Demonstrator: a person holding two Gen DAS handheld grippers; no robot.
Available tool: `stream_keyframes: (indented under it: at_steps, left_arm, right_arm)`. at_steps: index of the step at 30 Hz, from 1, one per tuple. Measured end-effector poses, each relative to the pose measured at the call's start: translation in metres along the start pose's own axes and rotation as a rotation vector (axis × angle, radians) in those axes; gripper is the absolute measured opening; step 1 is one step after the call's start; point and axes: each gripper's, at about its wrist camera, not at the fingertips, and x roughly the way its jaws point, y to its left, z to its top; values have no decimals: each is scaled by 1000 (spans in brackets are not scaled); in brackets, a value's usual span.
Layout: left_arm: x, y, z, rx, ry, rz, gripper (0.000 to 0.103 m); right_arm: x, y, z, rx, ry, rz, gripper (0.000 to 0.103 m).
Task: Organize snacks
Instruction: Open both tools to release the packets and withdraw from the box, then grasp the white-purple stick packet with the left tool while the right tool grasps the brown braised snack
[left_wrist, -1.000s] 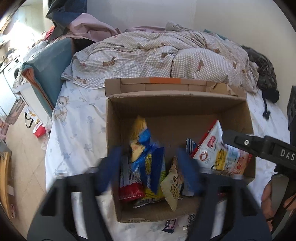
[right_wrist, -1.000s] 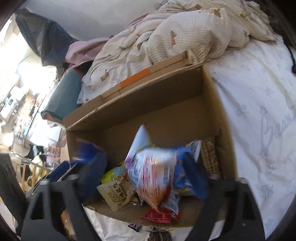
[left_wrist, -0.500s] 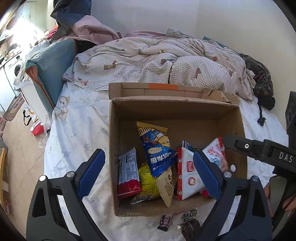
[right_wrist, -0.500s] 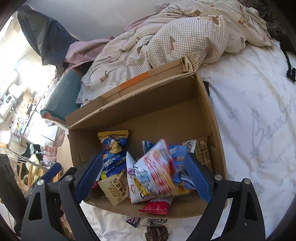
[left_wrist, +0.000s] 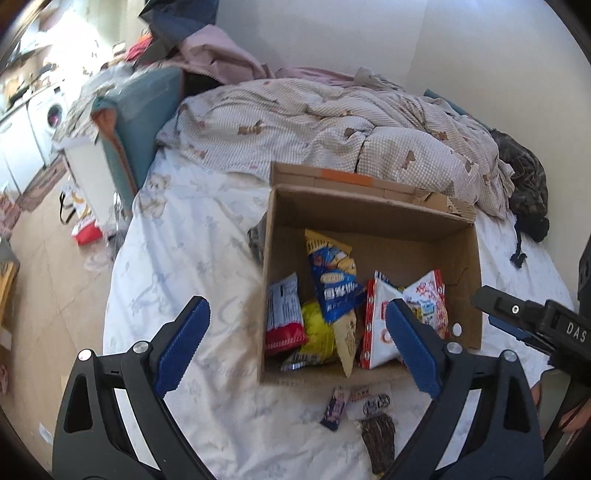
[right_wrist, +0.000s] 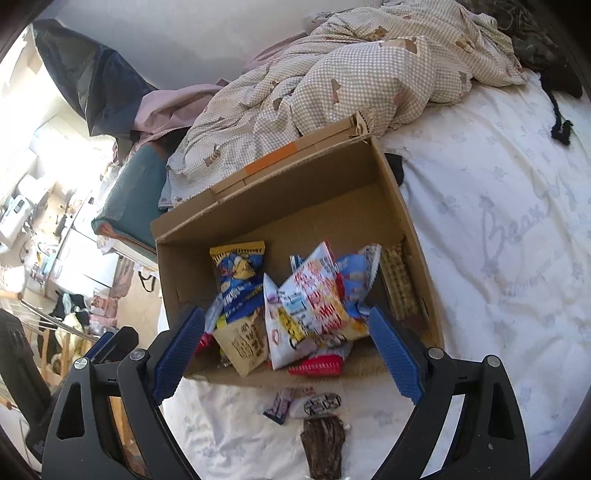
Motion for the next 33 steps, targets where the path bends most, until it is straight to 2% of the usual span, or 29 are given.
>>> stream_keyframes:
  at_steps: [7,12,17,23,27,33]
  left_arm:
    - [-11,12,-22,-87,67,-26,94]
    - [-15,11,-38,-82,92,5,94]
    - [-11,9,-55,-73,150,17,94]
    - [13,-7,-77,-36,271,14,94]
    - [40,-25,-94,-17,360,-9,93]
    - [92,-51,-104,122,408,7,71]
  right_arm:
    - [-24,-10,-25,38,-14,-29,92]
    - [-36,-22,-43,76,5,-31,92]
    - [-40,-32,-59,93,41,-62,92]
    - [-32,-61,-82,169,145,-171,92]
    - [-32,-84,-84,265,175,-155,92]
    - [-36,-98,-83,292,170,-167,92]
